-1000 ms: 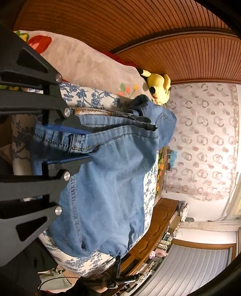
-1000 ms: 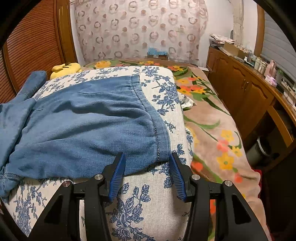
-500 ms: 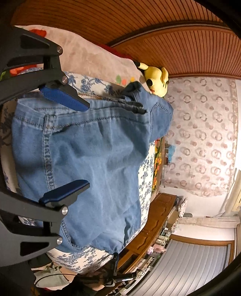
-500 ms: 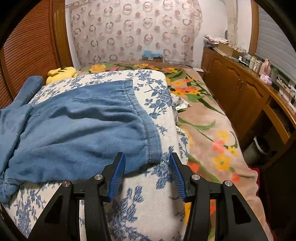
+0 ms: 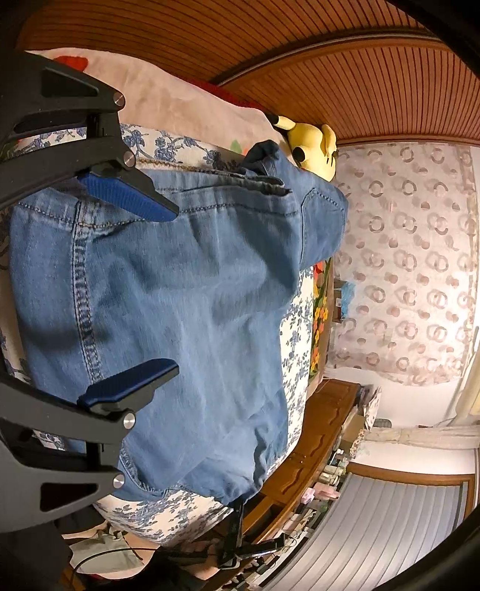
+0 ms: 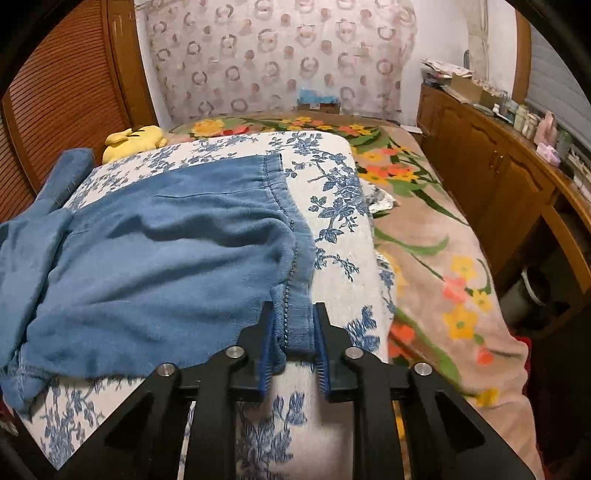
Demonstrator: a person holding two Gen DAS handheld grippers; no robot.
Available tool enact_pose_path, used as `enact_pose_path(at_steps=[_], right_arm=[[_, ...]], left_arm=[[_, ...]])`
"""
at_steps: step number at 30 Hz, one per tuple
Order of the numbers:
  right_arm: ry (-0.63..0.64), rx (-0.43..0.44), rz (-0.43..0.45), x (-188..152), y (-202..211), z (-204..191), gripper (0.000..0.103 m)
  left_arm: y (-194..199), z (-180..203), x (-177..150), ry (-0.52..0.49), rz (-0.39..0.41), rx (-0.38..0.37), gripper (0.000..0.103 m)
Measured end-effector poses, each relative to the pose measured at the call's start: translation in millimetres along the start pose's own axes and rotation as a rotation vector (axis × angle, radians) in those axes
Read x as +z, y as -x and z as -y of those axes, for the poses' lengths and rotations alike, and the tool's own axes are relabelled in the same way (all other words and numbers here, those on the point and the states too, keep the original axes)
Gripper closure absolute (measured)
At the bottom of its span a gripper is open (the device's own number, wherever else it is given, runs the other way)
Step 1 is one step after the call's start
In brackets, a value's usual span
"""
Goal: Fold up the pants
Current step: 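Grasp the jeans leg hem with the right gripper, then lift the leg with the right gripper and lay it over the jeans, release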
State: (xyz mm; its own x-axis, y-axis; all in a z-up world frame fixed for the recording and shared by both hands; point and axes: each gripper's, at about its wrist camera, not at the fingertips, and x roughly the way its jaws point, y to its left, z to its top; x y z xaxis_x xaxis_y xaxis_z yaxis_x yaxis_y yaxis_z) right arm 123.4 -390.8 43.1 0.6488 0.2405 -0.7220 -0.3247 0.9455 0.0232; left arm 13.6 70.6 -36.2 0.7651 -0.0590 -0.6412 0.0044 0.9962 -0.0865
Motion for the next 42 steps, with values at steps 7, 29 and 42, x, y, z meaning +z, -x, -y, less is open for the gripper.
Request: enact_pose_path(at_steps=[7, 29, 42], right_arm=[[-0.009, -0.033, 0.167, -2, 72, 9, 0.088], [0.038, 0.171, 0.347, -4, 147, -40, 0.087], [0.158, 0.34, 0.375, 9, 128, -92, 0.087]], left_arm=[[4, 7, 8, -0.013, 0.011, -0.01, 0.026], [17, 18, 17, -0.02, 0.067, -0.024, 0.026], [22, 24, 14, -0.03, 0.076, -0.025, 0.026]])
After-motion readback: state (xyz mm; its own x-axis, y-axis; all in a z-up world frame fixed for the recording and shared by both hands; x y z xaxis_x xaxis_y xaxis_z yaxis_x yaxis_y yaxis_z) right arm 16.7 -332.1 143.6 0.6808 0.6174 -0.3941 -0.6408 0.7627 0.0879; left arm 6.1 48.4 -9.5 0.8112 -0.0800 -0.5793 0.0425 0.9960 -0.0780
